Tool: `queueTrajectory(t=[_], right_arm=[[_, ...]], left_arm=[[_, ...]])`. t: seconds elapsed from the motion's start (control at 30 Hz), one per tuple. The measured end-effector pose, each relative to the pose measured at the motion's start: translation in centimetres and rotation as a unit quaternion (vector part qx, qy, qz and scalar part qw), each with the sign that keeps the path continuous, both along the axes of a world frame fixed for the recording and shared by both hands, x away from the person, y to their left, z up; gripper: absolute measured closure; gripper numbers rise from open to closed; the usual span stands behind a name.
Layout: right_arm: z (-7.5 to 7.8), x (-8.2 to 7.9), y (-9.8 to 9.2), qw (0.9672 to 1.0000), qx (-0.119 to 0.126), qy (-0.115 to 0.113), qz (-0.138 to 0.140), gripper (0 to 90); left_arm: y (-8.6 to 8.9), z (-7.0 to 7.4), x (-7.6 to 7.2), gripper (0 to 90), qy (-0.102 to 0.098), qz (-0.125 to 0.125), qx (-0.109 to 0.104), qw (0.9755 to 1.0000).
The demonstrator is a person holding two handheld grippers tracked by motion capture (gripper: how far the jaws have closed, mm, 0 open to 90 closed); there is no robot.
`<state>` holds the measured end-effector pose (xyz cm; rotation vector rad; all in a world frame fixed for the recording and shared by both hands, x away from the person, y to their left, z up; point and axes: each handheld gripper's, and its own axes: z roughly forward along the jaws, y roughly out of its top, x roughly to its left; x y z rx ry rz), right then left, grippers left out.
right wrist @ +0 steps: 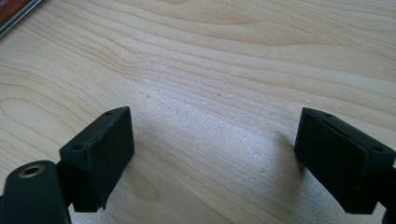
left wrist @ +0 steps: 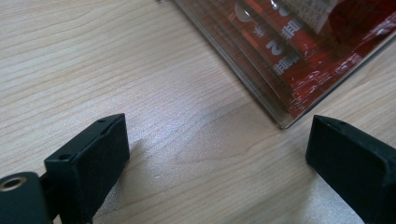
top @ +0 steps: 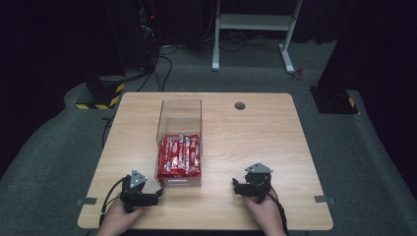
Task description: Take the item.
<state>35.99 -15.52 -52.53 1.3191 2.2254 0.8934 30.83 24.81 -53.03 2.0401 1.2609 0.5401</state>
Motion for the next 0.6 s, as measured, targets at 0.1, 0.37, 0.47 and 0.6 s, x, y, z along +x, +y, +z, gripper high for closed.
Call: queueTrajectory(t=[0.1, 0.37, 0.47, 0.6], right_arm=[[0.0, -0.01, 0.01, 1.0, 0.001, 0.0, -0.001, 11.8], [0.0, -0.03, 0.0, 1.0, 0.0, -0.001, -0.001, 11.9], [0.0, -0.17, -0.01, 1.0, 0.003, 0.003, -0.001, 11.2], [0.0, -0.2, -0.04, 1.0, 0.002, 0.002, 0.001, 11.2]], left_arm=[[-0.02, 0.0, 0.02, 6.3, 0.0, 0.002, -0.001, 1.0], [-0.02, 0.0, 0.01, 6.3, 0.0, 0.003, -0.002, 1.0], [-0.02, 0.0, 0.01, 6.3, 0.001, 0.003, -0.002, 1.0], [-0.01, 0.0, -0.01, 6.4, 0.001, 0.003, -0.002, 1.0]])
